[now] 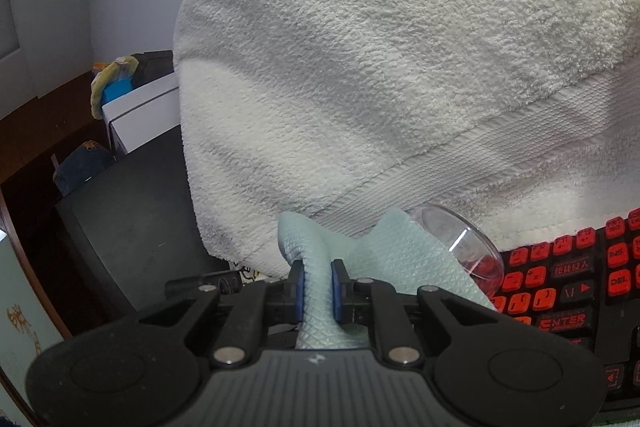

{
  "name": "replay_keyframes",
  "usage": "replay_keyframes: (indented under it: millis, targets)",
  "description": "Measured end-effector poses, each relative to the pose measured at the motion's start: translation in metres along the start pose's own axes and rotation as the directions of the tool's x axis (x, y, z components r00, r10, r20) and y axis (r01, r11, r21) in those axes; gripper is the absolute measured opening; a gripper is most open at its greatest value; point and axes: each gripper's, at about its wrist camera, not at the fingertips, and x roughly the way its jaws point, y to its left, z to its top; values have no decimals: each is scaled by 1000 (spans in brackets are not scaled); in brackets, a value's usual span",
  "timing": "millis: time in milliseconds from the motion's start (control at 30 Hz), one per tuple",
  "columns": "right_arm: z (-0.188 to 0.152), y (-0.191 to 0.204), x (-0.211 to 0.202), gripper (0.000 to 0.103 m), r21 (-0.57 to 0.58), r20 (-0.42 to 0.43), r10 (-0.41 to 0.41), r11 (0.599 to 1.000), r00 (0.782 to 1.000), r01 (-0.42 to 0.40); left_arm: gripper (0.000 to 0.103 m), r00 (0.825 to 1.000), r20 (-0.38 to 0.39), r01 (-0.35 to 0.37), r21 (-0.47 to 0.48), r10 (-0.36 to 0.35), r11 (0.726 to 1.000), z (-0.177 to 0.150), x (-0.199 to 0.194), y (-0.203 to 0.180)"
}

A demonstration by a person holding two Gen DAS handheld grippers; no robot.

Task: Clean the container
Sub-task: 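Rub the cloth back and forth over the cup's rim with the right gripper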

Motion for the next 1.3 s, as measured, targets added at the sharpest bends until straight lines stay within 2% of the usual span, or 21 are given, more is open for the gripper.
replay_keyframes:
  millis: [133, 467, 567, 767, 867, 1000, 1100, 1300]
  targets:
    - [4, -9, -5, 10, 38, 42, -52, 998, 998, 51, 17, 1000, 0, -1, 2, 1, 1000, -1, 0, -1]
    - [8, -24, -10, 11, 116, 92, -120, 987, 988, 109, 18, 1000, 0, -4, 2, 4, 1000, -3, -5, -5]
    - [8, -20, -8, 14, 98, 80, -100, 991, 992, 92, 18, 1000, 0, -4, 2, 4, 1000, 0, -1, 0]
    - [0, -2, 2, 14, 23, 0, 5, 1000, 1000, -5, 18, 1000, -1, -3, 2, 3, 1000, -2, -2, 3]
    - [-2, 3, 3, 13, -7, -14, 13, 1000, 1000, -13, 18, 1000, -1, -4, 3, 4, 1000, -2, -1, 0]
    - [2, -1, 0, 10, 5, -4, -5, 1000, 1000, 5, 18, 1000, -1, -4, 3, 4, 1000, -2, 1, -4]
    - [5, -8, -4, 10, 22, 30, -50, 999, 998, 49, 18, 1000, -1, -4, 4, 4, 1000, -2, 2, -7]
    - [12, -26, -12, 11, 115, 85, -122, 987, 989, 112, 18, 1000, 0, -4, 5, 4, 1000, -3, 3, -10]
